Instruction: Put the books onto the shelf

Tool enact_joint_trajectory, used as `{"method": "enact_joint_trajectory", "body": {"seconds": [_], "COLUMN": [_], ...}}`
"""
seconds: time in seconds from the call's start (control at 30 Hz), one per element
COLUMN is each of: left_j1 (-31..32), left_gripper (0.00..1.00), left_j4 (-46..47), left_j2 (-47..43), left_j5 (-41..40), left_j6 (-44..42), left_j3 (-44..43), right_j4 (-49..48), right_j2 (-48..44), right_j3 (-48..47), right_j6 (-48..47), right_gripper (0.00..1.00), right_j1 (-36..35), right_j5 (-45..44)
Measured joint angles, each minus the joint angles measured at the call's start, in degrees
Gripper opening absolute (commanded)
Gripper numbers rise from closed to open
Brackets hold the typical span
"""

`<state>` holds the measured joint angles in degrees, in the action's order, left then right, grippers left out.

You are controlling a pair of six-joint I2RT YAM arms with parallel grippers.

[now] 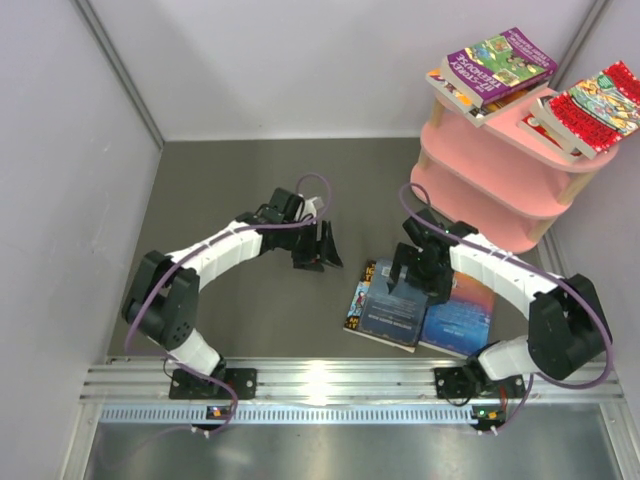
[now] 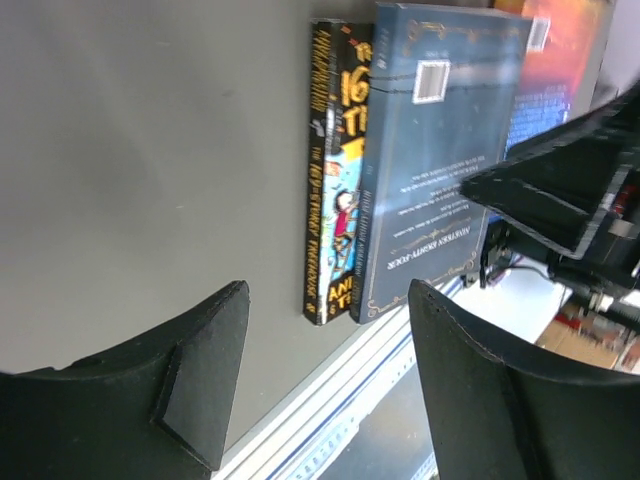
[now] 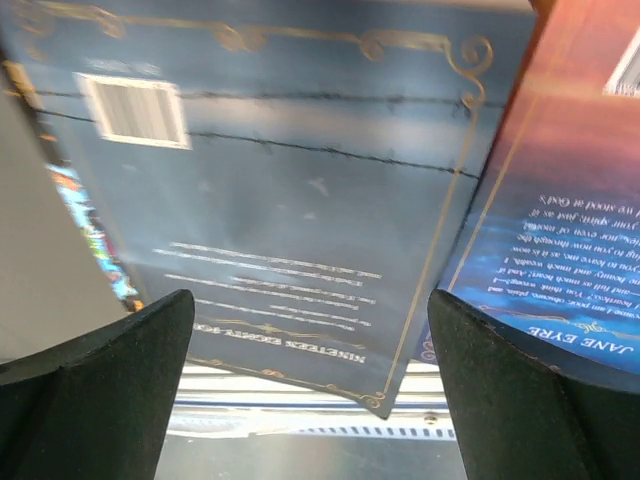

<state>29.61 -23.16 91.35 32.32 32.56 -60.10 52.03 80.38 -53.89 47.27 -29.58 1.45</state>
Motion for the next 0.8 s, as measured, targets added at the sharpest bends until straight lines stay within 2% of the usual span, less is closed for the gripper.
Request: {"method": "enact_joint_trajectory", "body": {"seconds": [0.2, 0.5, 0.77, 0.8], "left_j1": [3.8, 5.5, 5.4, 5.4], "left_gripper": [0.69, 0.69, 0.68, 0.68], "left_j4": [0.1, -0.9, -1.9, -2.0], "left_j2": [4.1, 8.0, 9.4, 9.5], "left_j5": [1.4, 2.1, 2.6, 2.6], "left_j6": [-0.6, -1.7, -2.8, -2.8], "left_j3": [-2.9, -5.1, -5.9, -5.9], "right_j4": [-2.6, -5.0, -4.4, -7.2], "right_j2": [0.0, -1.5, 2.6, 3.5], "right_j3": [6.7, 8.9, 5.7, 5.7], "right_j6": [1.2, 2.6, 3.8, 4.4], "right_gripper": [0.99, 0.98, 0.97, 0.97], "right_j1": [0.0, -0.1, -4.6, -5.4], "right_j5": [1.0, 1.4, -0.3, 0.9]}}
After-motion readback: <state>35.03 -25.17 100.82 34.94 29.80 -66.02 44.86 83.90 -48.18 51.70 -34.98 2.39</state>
